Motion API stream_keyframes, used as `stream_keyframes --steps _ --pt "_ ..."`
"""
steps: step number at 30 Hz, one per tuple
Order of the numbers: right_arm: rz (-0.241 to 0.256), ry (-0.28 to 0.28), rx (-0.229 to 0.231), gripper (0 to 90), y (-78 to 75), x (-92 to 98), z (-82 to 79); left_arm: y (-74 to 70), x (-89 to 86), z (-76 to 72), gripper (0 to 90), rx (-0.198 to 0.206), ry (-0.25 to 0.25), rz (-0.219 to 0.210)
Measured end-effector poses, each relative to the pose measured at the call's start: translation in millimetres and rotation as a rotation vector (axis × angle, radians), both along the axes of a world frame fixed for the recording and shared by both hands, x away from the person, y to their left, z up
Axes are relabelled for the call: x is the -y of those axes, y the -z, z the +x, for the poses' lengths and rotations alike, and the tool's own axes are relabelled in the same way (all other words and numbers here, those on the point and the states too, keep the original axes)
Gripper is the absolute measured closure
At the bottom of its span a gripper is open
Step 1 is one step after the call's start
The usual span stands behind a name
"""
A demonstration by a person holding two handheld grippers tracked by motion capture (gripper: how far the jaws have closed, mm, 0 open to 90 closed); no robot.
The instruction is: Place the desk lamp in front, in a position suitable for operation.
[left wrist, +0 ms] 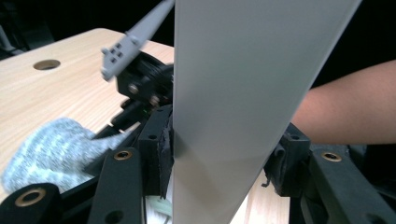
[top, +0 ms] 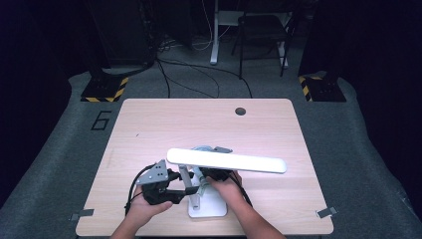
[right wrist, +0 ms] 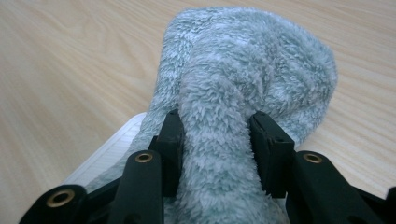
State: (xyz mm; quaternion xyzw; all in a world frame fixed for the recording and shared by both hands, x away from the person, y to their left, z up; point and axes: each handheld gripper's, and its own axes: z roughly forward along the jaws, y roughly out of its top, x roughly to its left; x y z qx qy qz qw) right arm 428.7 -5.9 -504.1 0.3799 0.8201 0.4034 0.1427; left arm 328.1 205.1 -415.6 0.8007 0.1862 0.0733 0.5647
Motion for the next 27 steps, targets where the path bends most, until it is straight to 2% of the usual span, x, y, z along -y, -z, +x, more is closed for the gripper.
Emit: stream_keyframes --steps 2,3,4,6,7,8,11,13,15,16,17,20,23,25,27 --pt "-0.014 0.009 -0.014 60.2 -0.6 0.5 5.3 1.2 0.1 1.0 50.1 -0.001 0.009 0.0" --pt "-0.018 0.018 -0.004 60.1 0.1 0.1 8.9 1.2 0.0 1.1 50.1 -0.004 0.01 0.001" --pt "-0.02 0.027 -0.018 60.1 -0.3 -0.5 9.8 1.1 -0.1 1.1 50.2 -0.001 0.012 0.003" --pt "-0.048 0.026 -0.023 59.8 -0.2 -1.4 14.6 1.1 -0.2 1.1 50.7 0.009 0.014 0.009" --pt "-0.053 0.039 -0.019 59.6 0.2 -3.3 16.6 0.8 -0.3 1.0 50.8 0.009 0.014 0.012" --pt "-0.071 0.028 0.006 59.5 0.8 -3.2 19.3 0.6 -0.4 0.9 51.0 0.009 0.016 0.015" --pt "-0.102 0.026 0.01 59.5 1.1 -3.7 25.6 0.5 -0.1 0.8 51.2 0.005 0.011 0.014" --pt "-0.092 0.041 -0.009 59.4 2.7 -3.9 28.2 0.4 0.5 0.5 51.4 0.009 0.005 0.017" --pt "-0.076 0.051 -0.016 59.1 4.6 -4.8 30.3 0.4 0.8 0.3 51.6 0.01 0.003 0.017" --pt "-0.07 0.053 -0.005 59.0 5.6 -5.7 31.6 0.4 0.8 0.2 51.7 0.01 0.001 0.019" --pt "-0.075 0.056 -0.017 58.9 5.1 -7.0 31.5 0.3 1.1 0.0 51.7 0.009 -0.003 0.02" --pt "-0.096 0.043 -0.01 58.1 4.4 -12.7 34.6 0.2 2.4 -1.0 51.8 0.011 -0.009 0.024" --pt "-0.091 0.058 0.012 56.7 5.8 -23.9 35.7 0.2 4.9 -3.3 52.1 0.041 -0.018 0.042" --pt "-0.119 0.048 0.024 56.8 6.3 -32.9 33.3 0.1 6.4 -5.3 52.6 0.053 -0.027 0.053" --pt "-0.153 0.031 0.055 58.1 6.8 -41.0 29.7 -0.1 7.5 -6.2 52.8 0.058 -0.039 0.057"
